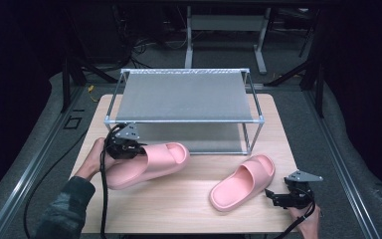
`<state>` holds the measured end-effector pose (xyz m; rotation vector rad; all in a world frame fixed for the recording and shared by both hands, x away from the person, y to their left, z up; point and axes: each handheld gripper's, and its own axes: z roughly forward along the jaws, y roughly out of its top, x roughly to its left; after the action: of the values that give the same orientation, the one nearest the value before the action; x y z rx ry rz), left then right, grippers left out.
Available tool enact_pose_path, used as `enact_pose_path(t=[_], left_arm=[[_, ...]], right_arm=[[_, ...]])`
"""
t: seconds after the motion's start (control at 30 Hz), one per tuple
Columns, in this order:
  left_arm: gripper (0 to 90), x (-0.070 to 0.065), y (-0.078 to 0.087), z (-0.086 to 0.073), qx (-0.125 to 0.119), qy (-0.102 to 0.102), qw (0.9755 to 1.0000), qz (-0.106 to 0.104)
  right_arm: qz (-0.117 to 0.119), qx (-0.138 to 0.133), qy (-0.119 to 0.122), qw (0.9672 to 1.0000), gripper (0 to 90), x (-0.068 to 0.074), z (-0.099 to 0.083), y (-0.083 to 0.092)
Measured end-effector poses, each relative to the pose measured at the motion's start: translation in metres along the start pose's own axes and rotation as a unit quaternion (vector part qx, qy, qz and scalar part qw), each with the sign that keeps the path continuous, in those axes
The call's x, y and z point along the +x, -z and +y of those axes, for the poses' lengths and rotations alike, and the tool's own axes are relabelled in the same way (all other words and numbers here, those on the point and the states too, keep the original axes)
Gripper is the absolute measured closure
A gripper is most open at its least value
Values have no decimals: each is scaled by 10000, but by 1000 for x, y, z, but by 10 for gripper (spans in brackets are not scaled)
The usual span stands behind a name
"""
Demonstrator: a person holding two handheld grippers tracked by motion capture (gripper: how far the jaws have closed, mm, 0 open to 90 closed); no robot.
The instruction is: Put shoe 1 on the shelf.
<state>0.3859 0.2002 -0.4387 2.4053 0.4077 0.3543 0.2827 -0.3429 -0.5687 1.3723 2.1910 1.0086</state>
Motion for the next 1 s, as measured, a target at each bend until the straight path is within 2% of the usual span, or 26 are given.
enact_pose_path(t=[0.3,0.33,0.4,0.53,0.73,0.8,0.87,1.0], left_arm=[[828,2,9,17,-102,-300,9994,-113],[828,3,10,19,-122,-325,9993,-135],[828,3,12,24,-138,-377,9991,-150],[827,4,15,27,-144,-418,9989,-126],[826,5,19,33,-283,-456,9985,-63],[826,6,21,35,-317,-483,9983,-57],[826,6,23,38,-351,-485,9982,-43],[826,7,27,42,-386,-525,9979,-41]], right_arm=[[51,-13,-1,10000,62,0,0,0],[-47,16,6,10000,62,0,0,0],[1,-1,-4,10000,62,0,0,0],[17,-16,2,10000,62,0,0,0],[22,-15,2,10000,61,0,0,0],[-45,19,6,10000,61,0,0,0],[30,-15,4,10000,61,0,0,0],[26,-8,8,10000,62,0,0,0]])
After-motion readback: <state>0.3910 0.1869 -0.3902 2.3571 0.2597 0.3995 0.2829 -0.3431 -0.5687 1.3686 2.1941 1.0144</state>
